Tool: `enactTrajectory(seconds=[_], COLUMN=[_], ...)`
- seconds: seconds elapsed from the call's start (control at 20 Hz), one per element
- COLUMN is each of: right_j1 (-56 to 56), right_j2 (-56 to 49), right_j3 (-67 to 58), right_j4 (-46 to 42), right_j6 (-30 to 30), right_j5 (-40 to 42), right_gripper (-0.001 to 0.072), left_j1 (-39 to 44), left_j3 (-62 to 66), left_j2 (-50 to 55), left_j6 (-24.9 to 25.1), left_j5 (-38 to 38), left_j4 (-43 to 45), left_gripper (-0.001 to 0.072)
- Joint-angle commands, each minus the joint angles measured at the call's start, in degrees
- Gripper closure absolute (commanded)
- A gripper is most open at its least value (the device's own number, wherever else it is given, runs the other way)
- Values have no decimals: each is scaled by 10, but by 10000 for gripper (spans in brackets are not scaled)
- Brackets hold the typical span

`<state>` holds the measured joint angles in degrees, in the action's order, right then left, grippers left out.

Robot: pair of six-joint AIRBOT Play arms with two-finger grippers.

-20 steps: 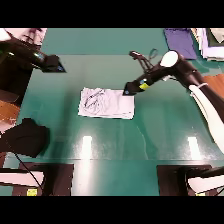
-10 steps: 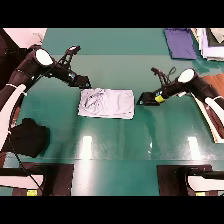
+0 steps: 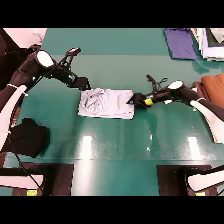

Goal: Fold the shirts.

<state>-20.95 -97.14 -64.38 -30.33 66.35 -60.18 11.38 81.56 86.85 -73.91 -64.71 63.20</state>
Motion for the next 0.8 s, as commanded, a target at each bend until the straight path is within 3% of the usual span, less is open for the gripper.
enactTrajectory(seconds=[0.0, 0.1, 0.3, 0.5, 0.75], right_j1=[-40, -59, -82, -61, -4], right_j2=[-56, -79, -85, -78, 21], right_j3=[-46, -68, -90, -151, -247], right_j4=[60, 68, 66, 61, -42], right_j6=[-10, -10, -39, -27, 80], right_j5=[37, 37, 42, -40, -127], right_gripper=[118, 191, 703, 701, 702], left_j1=[0, 0, 0, 0, 0], left_j3=[0, 0, 0, 0, 0], left_j2=[0, 0, 0, 0, 0], left_j6=[1, 5, 5, 7, 9], left_j5=[-10, -19, -24, -37, -37], left_j4=[3, 6, 9, 9, 11], left_gripper=[157, 157, 157, 158, 157])
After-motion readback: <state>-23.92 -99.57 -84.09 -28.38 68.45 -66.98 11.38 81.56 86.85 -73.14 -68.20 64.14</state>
